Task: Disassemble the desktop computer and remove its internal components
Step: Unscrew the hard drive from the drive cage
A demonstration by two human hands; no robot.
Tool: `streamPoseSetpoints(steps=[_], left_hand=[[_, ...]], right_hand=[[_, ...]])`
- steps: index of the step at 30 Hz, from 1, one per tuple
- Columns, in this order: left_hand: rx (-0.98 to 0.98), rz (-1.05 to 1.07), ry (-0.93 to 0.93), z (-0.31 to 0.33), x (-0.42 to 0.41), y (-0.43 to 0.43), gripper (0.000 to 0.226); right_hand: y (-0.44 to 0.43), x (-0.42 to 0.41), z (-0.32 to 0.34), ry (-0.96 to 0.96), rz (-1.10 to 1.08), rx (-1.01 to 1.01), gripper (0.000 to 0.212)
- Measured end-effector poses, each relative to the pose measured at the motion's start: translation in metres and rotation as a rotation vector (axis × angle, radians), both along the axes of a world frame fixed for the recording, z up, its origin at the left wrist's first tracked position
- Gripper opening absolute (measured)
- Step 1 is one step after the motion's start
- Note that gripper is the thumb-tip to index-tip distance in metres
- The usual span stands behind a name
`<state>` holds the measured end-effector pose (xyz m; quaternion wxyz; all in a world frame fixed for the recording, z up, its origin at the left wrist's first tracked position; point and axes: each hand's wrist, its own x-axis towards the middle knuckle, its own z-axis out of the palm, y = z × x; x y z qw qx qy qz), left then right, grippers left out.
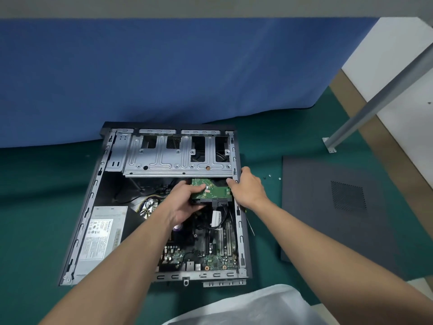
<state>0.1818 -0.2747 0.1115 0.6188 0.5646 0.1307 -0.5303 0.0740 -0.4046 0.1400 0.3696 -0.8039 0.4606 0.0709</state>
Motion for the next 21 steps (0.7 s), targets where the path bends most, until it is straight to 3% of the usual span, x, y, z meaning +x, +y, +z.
streamPoseSetpoints(steps=[1,5,10,15,21], left_hand=[[0.028,-0.049,-0.022,0.0,0.001,-0.002,0.057],[0.067,-0.046,-0.064,0.0,-0.001,-0.01,0.085],[-0.025,0.002,0.06,-0.001,-0.011,-0.005,0.061],[-0.002,-0.007,0.034,0.002,-0.011,0.006,0.096],[0.044,-0.045,0.069,0.014,-0.023,0.035,0.105]], right_hand=[[0.0,0.0,0.0,0.005,0.0,0.003,0.049],[0.003,0.001,-0.001,0.02,0.012,-0.007,0.051],[0.0,0.0,-0.001,0.023,0.05,-0.006,0.053],[-0.003,-0.003,-0.006,-0.009,0.061,0.008,0.05],[0.001,-0.005,-0.011,-0.03,0.047,-0.003,0.052]])
